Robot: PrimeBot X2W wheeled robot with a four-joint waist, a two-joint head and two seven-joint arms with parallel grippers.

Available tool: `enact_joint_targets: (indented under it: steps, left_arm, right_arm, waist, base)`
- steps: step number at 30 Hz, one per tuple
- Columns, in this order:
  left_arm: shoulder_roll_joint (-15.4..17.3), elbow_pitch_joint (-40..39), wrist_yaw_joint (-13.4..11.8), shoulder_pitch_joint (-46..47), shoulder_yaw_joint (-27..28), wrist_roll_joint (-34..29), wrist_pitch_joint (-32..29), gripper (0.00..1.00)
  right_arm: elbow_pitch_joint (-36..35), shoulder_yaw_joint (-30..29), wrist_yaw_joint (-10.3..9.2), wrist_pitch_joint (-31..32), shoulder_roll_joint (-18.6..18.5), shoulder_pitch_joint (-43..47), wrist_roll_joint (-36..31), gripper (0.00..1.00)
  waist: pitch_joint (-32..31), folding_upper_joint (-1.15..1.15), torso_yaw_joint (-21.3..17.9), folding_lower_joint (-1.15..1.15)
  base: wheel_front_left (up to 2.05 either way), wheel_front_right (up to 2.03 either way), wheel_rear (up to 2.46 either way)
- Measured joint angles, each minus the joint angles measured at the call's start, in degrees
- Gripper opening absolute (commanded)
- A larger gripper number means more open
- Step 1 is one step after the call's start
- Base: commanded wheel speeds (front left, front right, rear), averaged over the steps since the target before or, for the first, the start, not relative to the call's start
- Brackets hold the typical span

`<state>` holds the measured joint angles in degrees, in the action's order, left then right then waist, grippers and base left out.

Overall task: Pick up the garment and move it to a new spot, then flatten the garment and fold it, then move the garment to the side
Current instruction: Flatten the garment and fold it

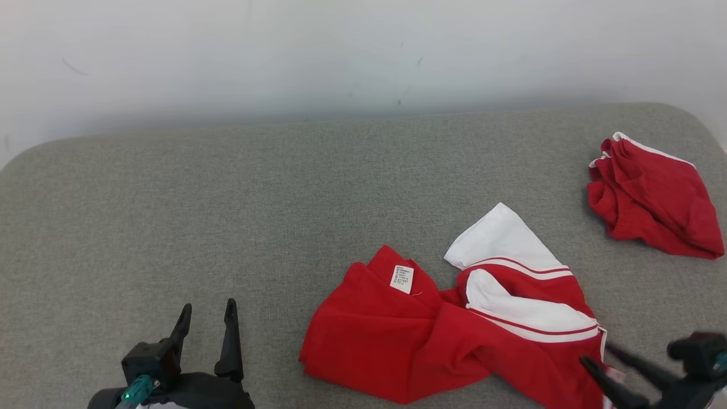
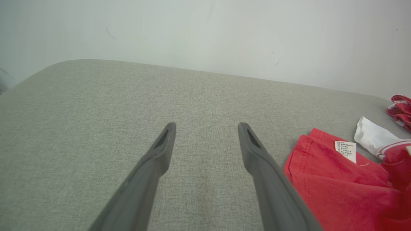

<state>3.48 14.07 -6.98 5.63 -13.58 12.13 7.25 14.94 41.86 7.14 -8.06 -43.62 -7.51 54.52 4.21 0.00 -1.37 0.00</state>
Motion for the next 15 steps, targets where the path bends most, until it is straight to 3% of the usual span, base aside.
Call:
enact_joint_targets:
  steps: [5,8,10,15]
  left_arm:
    - [0.0,0.2,0.0,0.0,0.2,0.0,0.0,1.00]
    - [0.1,0.4,0.0,0.0,0.2,0.0,0.0,1.00]
    - [0.1,1.0,1.1,0.6,-0.5,0.0,-0.2,1.00]
    - [-0.1,3.1,5.2,4.8,-5.5,-0.1,-2.8,1.00]
  right_arm:
    - [-4.4,-4.8,0.00,-2.4,-1.5,-1.3,5.3,1.00]
    - [-7.3,-5.3,0.00,-2.5,-2.4,-1.8,4.7,1.00]
    - [-8.3,-5.0,-0.34,-2.4,-1.9,-3.0,3.8,1.00]
    - [-8.3,-2.4,-3.33,0.8,1.3,-7.8,-0.2,1.00]
  waist:
    - [-0.2,0.00,-0.6,0.00]
    - [-0.4,0.00,-0.9,0.00]
    - [-0.5,0.00,-1.1,0.00]
    - [-0.2,0.00,-0.7,0.00]
  base:
    - [0.00,0.00,0.00]
    - [0.00,0.00,0.00]
    - [0.00,0.00,0.00]
    - [0.00,0.00,0.00]
